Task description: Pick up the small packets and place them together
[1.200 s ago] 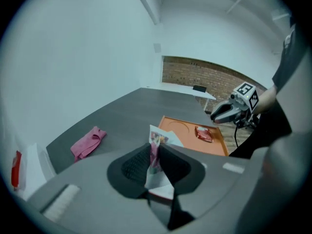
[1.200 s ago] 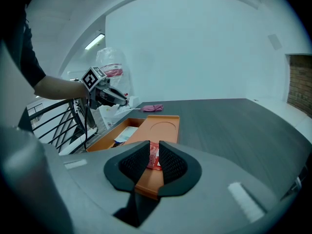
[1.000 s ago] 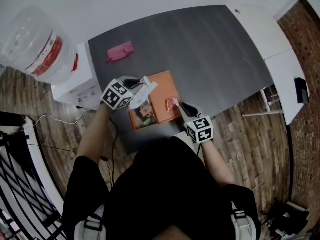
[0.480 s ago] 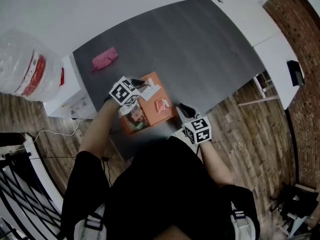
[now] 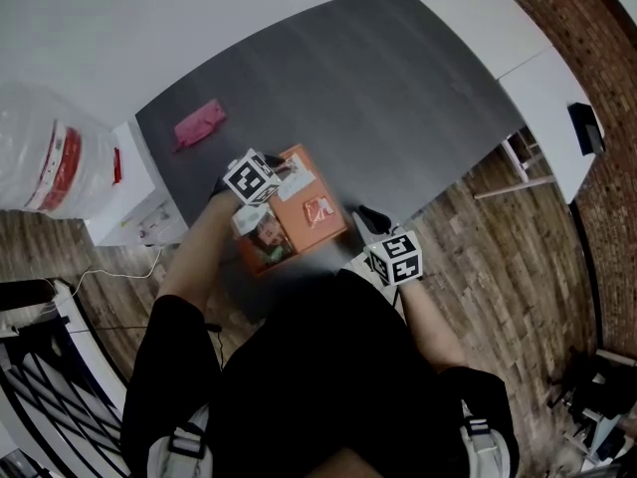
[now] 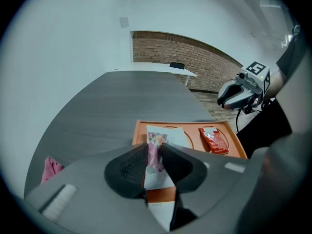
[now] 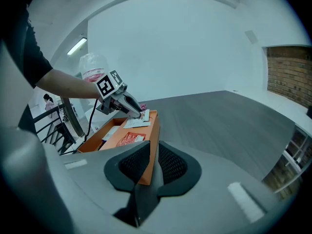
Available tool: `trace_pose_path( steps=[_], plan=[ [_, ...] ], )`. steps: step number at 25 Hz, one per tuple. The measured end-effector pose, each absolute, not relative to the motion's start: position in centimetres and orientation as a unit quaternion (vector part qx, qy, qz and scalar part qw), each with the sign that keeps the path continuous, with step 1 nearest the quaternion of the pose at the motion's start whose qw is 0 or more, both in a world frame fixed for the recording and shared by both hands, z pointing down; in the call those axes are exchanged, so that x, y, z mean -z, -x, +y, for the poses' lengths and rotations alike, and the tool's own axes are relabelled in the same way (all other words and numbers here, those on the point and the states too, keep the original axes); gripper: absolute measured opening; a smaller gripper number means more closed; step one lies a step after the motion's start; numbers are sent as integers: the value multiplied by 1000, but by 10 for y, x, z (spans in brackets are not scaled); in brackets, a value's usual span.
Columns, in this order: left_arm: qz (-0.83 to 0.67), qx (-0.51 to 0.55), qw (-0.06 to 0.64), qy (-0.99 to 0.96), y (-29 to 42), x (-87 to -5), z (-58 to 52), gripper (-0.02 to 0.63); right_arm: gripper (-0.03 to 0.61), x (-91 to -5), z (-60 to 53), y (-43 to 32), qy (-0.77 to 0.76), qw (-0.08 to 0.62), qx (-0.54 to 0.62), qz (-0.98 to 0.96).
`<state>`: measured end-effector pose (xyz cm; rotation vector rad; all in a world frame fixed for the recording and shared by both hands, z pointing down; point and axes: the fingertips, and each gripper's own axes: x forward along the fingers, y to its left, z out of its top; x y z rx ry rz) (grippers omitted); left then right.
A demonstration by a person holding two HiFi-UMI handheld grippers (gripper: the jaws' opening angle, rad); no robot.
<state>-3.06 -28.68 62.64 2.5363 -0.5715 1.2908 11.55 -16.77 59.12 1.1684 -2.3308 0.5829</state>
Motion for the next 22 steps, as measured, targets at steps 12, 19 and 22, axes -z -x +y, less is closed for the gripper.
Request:
trace_pose_path(
  steps=[12,19,22],
  plan=[
    [-201,-433,81,-875,22,-619,-289,206,58,-582,-178,-113,-420,225,-205,-855],
    [-255,-361,119,-889,31,-594,-294,206,58,-575,-186,-99,-400,224,-192,-867],
    [-274,-338,123,-892,38,-581,-291,202,57,-570,-190,-90,-387,225,-183,-875]
  ],
)
